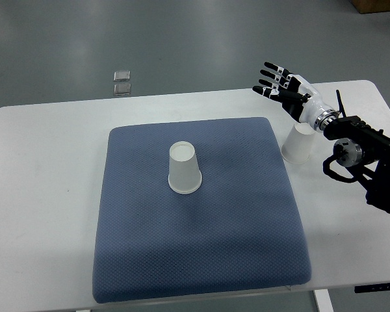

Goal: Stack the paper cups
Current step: 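Move the right hand over the white paper cup beside the pad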

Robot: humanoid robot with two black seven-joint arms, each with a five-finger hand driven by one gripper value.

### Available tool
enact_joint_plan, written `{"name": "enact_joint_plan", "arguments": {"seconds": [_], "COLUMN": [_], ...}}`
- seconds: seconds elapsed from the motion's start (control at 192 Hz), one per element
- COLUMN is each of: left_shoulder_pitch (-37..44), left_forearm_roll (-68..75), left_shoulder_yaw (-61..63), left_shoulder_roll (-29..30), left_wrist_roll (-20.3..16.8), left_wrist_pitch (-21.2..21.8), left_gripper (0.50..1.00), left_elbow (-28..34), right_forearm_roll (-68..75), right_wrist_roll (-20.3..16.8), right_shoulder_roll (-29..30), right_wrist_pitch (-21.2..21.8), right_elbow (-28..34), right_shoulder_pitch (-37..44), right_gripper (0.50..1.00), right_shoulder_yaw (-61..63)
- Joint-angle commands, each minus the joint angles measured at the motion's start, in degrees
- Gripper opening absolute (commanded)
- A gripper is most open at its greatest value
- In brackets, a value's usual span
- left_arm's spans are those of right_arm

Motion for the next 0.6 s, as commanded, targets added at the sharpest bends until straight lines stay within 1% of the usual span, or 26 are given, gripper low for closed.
{"name": "enact_joint_plan", "arguments": {"seconds": [0.0, 0.405, 0.494, 0.593], "left_shoulder_pitch": [0.0, 0.0, 0.0, 0.0], "left_forearm_roll": [0.07, -0.01, -0.01, -0.01], "left_shoulder_yaw": [0.0, 0.0, 0.0, 0.0], "left_shoulder_roll": [0.0, 0.0, 0.0, 0.0], "left_wrist_roll": [0.0, 0.0, 0.0, 0.0], "left_wrist_pitch": [-0.03, -0.03, -0.03, -0.03], "left_gripper": [1.0, 1.0, 1.0, 1.0], "left_elbow": [0.04, 0.04, 0.04, 0.04], "right_forearm_roll": [0.0, -0.44, -2.81, -9.22], "right_wrist_roll": [0.08, 0.17, 0.43, 0.87], "right_shoulder_roll": [0.02, -0.6, -1.12, -3.5], "right_wrist_pitch": [0.0, 0.35, 2.37, 6.15], "right_elbow": [0.0, 0.0, -0.09, -0.09], "right_shoulder_pitch": [0.06, 1.03, 1.9, 3.13], "right_gripper": [0.913, 0.913, 0.913, 0.913], "right_shoulder_yaw": [0.08, -0.62, -0.97, -0.88]}}
